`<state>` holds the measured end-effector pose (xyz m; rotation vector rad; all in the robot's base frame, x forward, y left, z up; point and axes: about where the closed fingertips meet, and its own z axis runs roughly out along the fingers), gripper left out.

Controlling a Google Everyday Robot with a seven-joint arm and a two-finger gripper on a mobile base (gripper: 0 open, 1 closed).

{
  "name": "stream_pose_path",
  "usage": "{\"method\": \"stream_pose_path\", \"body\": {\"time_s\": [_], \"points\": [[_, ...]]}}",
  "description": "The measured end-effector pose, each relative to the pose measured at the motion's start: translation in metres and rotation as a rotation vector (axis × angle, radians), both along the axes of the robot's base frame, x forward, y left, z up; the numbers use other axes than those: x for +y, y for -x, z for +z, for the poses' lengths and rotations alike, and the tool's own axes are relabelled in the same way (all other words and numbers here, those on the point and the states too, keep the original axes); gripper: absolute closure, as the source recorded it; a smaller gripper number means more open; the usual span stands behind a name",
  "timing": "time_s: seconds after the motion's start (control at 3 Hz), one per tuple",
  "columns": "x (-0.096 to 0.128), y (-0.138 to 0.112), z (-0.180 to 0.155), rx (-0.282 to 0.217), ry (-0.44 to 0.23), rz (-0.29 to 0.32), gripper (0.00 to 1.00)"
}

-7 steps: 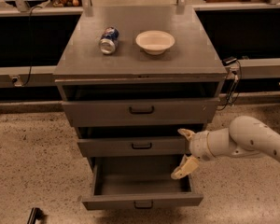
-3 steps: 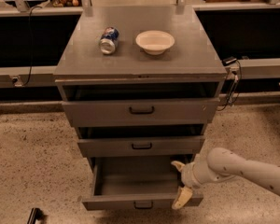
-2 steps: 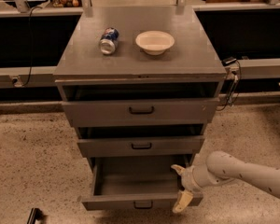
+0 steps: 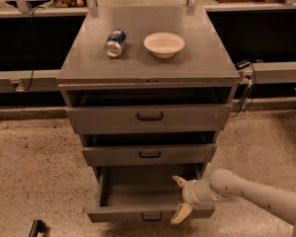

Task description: Close bottom drawer

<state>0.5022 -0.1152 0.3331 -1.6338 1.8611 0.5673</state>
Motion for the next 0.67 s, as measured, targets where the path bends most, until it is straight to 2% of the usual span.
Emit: {"method": "stream_pose_path", "body": {"time_s": [0.33, 0.67], "points": [[0.0118, 0.0189, -0.0317, 0.008, -0.038, 0.028, 0.0], [0.0122, 0.0194, -0.032, 0.009, -0.037, 0.029, 0.0]]}}
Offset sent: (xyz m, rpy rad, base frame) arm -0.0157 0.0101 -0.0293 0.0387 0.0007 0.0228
